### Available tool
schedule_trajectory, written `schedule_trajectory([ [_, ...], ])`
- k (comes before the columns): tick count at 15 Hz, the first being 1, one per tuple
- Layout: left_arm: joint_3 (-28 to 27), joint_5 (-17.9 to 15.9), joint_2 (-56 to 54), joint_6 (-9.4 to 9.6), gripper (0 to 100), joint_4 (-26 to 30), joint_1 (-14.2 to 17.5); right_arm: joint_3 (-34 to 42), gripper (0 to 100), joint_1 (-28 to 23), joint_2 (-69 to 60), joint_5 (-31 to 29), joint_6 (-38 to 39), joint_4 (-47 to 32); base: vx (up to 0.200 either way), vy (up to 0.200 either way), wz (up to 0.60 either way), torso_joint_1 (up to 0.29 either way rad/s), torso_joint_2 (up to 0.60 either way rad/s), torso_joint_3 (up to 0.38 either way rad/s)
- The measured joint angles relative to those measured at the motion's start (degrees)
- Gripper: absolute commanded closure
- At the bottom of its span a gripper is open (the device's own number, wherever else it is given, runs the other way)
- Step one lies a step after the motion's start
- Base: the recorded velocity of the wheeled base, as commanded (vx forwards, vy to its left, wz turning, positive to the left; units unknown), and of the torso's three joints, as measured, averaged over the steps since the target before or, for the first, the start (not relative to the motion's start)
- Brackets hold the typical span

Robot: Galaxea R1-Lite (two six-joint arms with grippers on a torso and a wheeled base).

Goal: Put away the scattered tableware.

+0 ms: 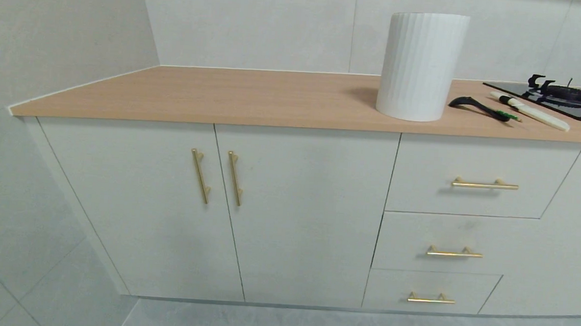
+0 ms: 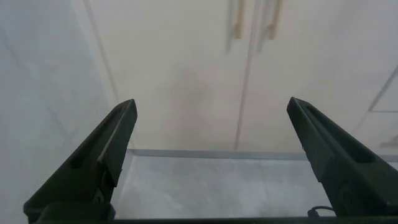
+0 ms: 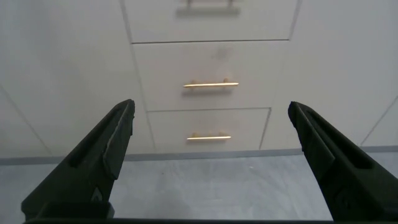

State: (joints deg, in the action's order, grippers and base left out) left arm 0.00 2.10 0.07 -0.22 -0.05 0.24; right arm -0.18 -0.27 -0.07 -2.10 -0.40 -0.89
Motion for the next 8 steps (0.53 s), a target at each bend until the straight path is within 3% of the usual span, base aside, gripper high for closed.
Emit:
schedule_trajectory([
  [6,0.0,0.0,0.0,0.0,0,-0.02,0.0,0.0,0,0.0,0.0,-0.04,-0.02,0.0,0.0,-0.2,0.0,0.002,0.0,0.002],
  [8,0.0,0.0,0.0,0.0,0,-0.02,0.0,0.0,0,0.0,0.0,-0.09,-0.02,0.0,0.0,0.0,0.0,0.0,0.0,0.0],
])
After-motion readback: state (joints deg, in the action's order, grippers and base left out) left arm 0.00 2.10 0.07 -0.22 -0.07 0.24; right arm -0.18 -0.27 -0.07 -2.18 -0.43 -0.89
